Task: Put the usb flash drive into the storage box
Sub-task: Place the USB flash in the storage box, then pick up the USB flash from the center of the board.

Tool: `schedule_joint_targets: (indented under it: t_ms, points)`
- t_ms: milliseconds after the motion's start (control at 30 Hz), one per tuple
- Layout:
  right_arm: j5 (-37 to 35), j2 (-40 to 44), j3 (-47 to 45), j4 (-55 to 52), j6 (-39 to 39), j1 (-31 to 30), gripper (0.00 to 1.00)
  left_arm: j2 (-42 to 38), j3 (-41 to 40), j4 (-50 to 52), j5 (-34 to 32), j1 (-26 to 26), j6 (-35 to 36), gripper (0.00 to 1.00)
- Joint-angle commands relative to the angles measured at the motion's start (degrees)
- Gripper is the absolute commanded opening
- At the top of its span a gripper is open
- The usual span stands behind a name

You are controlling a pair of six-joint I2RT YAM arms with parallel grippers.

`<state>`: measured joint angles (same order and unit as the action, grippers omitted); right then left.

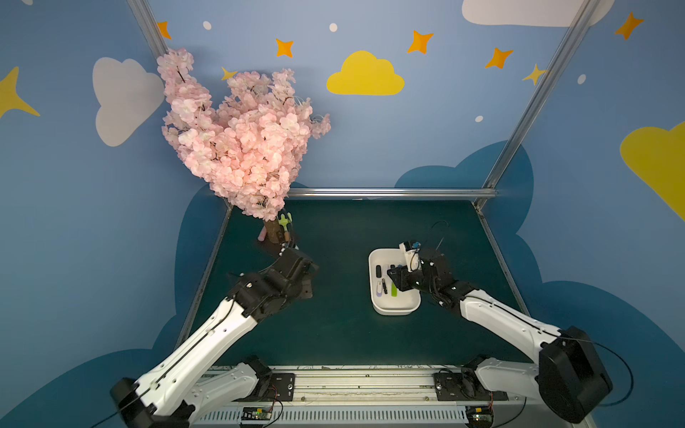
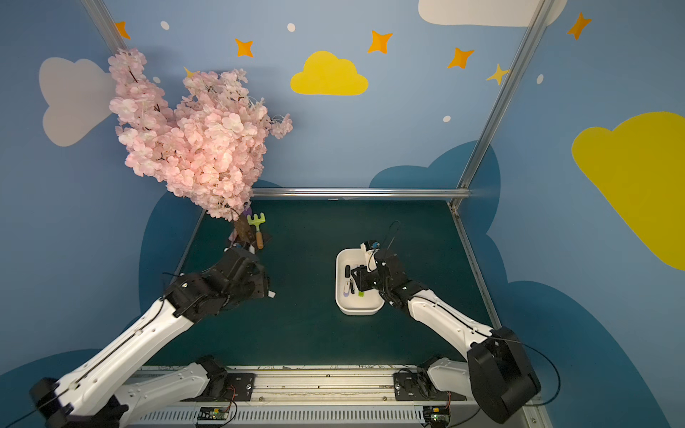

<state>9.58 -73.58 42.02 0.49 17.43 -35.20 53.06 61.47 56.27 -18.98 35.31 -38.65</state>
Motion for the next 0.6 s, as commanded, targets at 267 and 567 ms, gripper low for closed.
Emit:
schedule_joint_targets:
  t_ms: [267,567]
  points:
    - [4.81,-21.34,23.00,-12.67,-11.05,-13.23,0.47,-8.41,-4.19,2.73,-0.45,-6.35,9.45,0.62]
    - [1.33,-38.07,39.29,-16.08,-16.43,-19.23,0.55,-12.99,-5.73,1.66,-1.31,-6.64,9.03,0.63]
